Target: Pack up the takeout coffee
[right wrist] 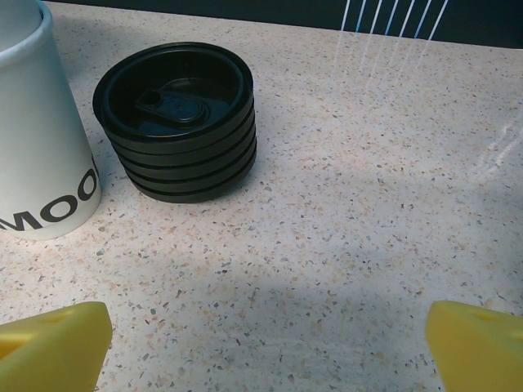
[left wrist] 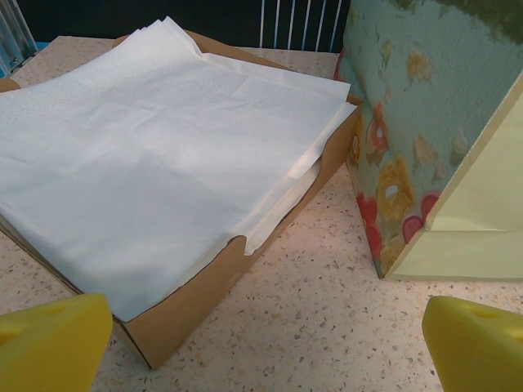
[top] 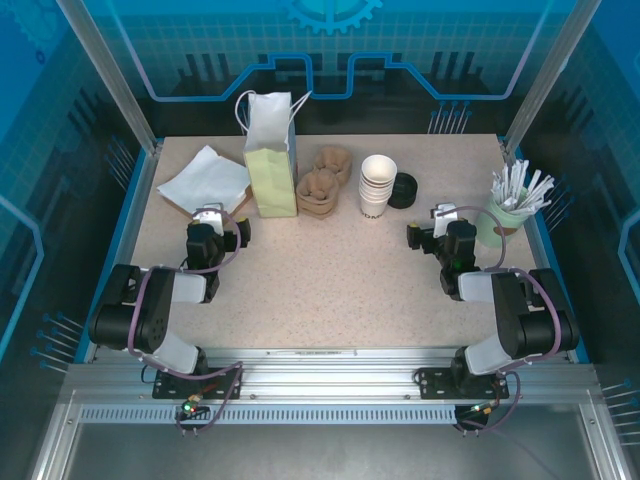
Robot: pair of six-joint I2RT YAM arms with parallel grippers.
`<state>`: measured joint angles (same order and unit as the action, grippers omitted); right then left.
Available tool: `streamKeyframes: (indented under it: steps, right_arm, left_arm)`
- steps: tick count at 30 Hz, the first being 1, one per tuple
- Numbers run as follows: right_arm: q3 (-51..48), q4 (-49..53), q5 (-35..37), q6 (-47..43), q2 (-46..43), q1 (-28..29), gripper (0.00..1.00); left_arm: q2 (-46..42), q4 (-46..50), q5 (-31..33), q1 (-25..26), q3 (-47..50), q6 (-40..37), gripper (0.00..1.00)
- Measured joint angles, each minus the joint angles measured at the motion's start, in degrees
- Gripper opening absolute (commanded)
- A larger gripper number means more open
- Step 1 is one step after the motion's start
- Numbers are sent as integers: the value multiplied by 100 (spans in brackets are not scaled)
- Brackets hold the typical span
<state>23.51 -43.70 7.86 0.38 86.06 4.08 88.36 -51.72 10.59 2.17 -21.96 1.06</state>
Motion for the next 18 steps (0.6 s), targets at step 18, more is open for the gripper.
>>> streamKeyframes:
  steps: [18]
  right_arm:
    - [2048, 4039, 199, 1209, -2321, 874, 97]
  left_arm:
    - [-3460, 3851, -601, 85, -907, 2188, 99]
